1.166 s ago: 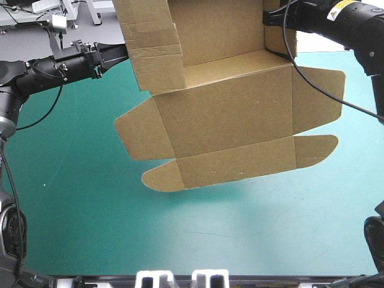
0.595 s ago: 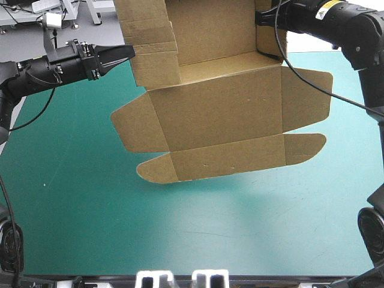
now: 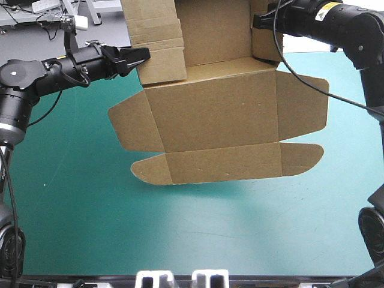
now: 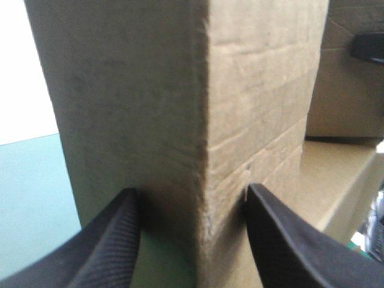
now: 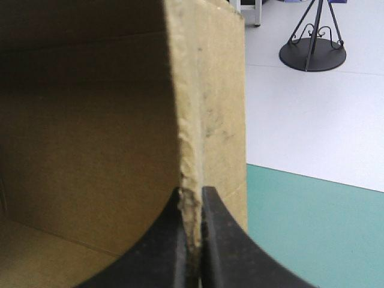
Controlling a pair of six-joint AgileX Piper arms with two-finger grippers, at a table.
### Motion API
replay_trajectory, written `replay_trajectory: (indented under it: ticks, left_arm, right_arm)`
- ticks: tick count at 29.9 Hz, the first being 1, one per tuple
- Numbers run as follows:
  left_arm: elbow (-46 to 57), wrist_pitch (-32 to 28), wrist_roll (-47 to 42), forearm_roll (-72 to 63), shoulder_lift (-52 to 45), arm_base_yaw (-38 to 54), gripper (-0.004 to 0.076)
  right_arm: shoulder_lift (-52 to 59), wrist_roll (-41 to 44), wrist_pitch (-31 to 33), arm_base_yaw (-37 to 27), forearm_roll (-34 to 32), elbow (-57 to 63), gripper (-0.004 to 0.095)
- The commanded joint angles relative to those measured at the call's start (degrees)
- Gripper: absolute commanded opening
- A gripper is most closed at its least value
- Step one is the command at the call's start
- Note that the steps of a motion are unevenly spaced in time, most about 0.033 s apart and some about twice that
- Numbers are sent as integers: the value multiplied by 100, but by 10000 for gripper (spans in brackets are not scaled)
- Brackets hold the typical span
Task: Fold the box
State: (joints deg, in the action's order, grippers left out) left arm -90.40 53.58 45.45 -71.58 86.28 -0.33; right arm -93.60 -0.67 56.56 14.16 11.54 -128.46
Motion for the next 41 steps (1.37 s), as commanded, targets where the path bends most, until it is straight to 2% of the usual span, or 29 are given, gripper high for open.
replay_trajectory:
  ticks: [1, 6, 12, 15, 17, 19, 20, 22, 29, 38, 41]
  left_arm:
    - [-173, -849, 34, -131, -216, -330, 383]
    - [-173, -1788, 34, 341, -216, -769, 375]
    - [-173, -2682, 34, 1120, -195, -1233, 283]
    - [-173, -2780, 34, 1290, -172, -1270, 223]
    - [-173, -2603, -53, 1290, -158, -1270, 146]
    - [-173, -2345, -77, 1290, -171, -1270, 21]
    - [-183, -2227, -66, 1306, -182, -1270, -8]
    - [-283, -1873, -206, 1460, -224, -1270, -10]
    - [-1020, 31, -2137, 3281, -251, -1270, -10]
    - [-1174, 1946, -3615, 4852, -148, -1270, -10]
    - [-1097, 2069, -3886, 5109, -74, -1279, -10]
  right_arm:
    - [248, 25, -196, -1, 353, -157, -23]
    - [248, -110, 155, -1, 645, -157, -23]
    - [248, -224, 441, 215, 635, -157, -22]
    - [248, -261, 536, 378, 623, -157, -23]
    - [248, -274, 630, 451, 604, -157, -22]
    - [248, -274, 731, 468, 558, -157, -22]
    - [248, -274, 800, 477, 530, -157, -22]
    - [248, -218, 967, 477, 413, -157, -22]
    - [71, 230, 1541, 477, -214, -136, -23]
    - [-633, 290, 1541, 477, 261, 399, -23]
    - [-873, 290, 1541, 477, 473, 459, -23]
